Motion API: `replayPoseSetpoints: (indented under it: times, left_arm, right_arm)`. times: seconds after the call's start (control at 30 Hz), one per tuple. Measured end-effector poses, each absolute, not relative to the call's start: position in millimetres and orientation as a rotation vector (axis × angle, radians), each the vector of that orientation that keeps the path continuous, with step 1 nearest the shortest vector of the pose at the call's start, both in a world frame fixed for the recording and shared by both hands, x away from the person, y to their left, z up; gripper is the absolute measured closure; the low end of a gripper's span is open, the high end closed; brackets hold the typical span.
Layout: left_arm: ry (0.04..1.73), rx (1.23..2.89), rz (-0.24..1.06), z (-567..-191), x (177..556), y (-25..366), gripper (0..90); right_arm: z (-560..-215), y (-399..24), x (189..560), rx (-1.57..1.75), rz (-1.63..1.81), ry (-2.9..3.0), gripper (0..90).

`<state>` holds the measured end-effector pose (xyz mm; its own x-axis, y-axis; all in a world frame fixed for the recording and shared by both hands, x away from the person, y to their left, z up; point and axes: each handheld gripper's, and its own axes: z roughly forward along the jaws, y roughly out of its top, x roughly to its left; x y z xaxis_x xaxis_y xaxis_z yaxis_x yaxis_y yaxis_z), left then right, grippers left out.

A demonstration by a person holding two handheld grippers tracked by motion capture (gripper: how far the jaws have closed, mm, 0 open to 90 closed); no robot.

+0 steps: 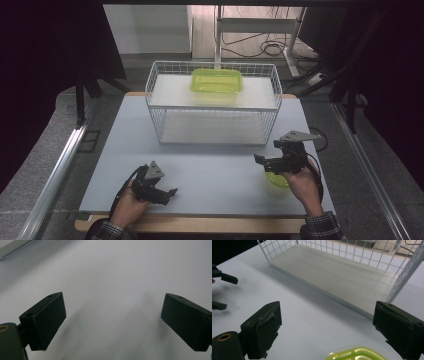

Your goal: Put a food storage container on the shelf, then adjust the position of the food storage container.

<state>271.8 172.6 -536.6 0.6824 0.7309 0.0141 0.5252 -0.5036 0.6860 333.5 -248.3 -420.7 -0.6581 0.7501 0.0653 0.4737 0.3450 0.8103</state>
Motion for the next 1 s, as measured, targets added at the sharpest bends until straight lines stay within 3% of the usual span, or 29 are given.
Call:
replayPoseSetpoints:
  times: [0.53,0.63,0.83,1.0]
  left_arm:
    - [0.958,2.228,0.399,-536,271,173,5.9]
    - [0.955,2.23,0.4,-536,271,173,5.9]
    - [0.955,2.231,0.399,-536,271,172,5.9]
    - [0.952,2.233,0.398,-536,271,172,6.0]
  right_arm:
    - [-442,-271,324,1.201,1.134,2.265,4.0]
    - [-442,-273,321,1.215,1.108,2.24,15.8]
    - [-435,-287,317,1.254,1.092,2.255,54.9]
    - [-430,-308,315,1.266,1.07,2.217,75.2]
